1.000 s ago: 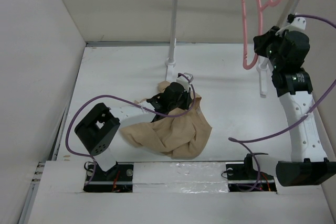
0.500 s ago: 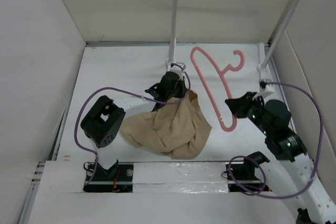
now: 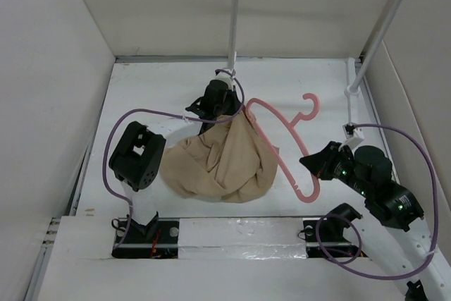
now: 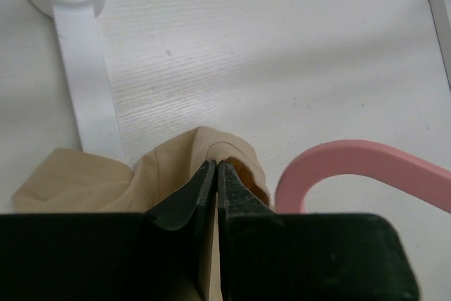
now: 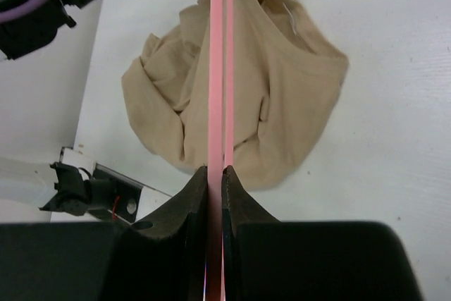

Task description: Place the t-shirt on the hanger

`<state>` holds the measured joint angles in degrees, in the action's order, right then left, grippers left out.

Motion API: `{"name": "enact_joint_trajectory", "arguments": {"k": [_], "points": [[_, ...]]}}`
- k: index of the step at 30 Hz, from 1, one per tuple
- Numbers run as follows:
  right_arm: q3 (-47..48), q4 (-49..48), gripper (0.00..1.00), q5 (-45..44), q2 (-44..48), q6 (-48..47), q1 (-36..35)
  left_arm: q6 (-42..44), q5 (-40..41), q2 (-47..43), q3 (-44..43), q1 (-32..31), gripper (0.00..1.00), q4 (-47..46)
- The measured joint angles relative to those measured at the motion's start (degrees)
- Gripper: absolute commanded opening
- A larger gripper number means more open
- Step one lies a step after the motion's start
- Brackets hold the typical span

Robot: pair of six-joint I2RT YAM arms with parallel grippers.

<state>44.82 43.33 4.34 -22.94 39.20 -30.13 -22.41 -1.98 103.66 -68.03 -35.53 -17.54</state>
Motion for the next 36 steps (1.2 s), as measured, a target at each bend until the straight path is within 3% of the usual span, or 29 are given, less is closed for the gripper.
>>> {"name": "enact_joint_trajectory", "arguments": {"k": [22, 30, 36], "points": [[-0.9, -2.3, 0.0, 2.8, -8.0, -1.4, -1.4, -1.6, -6.3, -4.6, 4.1, 1.1, 0.0, -1.4], [-2.7, -7.7, 0.0, 1.4, -11.1, -1.0, -5.5, -2.5, -9.2, -14.2, 7.8, -1.2, 0.0, -1.7], [-7.4, -20.5, 0.0, 0.0, -12.1, 0.9, -9.5, -2.8, -11.1, -20.2, 9.7, -2.6, 0.0, -1.7]]}}
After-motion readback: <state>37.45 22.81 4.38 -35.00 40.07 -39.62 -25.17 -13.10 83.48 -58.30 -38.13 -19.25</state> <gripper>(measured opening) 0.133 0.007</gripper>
